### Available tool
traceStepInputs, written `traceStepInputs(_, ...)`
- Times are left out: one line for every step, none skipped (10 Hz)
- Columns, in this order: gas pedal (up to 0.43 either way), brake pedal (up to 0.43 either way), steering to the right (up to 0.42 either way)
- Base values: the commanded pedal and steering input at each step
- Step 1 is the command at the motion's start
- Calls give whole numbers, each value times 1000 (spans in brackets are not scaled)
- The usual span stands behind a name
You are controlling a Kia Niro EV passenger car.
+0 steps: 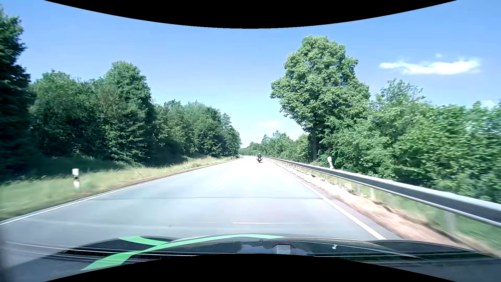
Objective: Follow the waypoints while adhering to traffic rules and regulations
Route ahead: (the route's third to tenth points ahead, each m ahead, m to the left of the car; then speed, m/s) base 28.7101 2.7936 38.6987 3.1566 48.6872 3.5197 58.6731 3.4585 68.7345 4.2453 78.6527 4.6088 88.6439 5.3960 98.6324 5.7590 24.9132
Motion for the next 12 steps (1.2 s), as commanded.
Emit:
traceStepInputs(350,0,-5)
traceStepInputs(350,0,-5)
traceStepInputs(331,0,-5)
traceStepInputs(319,0,-5)
traceStepInputs(287,0,-5)
traceStepInputs(287,0,-5)
traceStepInputs(299,0,-5)
traceStepInputs(299,0,-5)
traceStepInputs(299,0,-5)
traceStepInputs(240,0,-5)
traceStepInputs(228,0,-5)
traceStepInputs(228,0,-5)
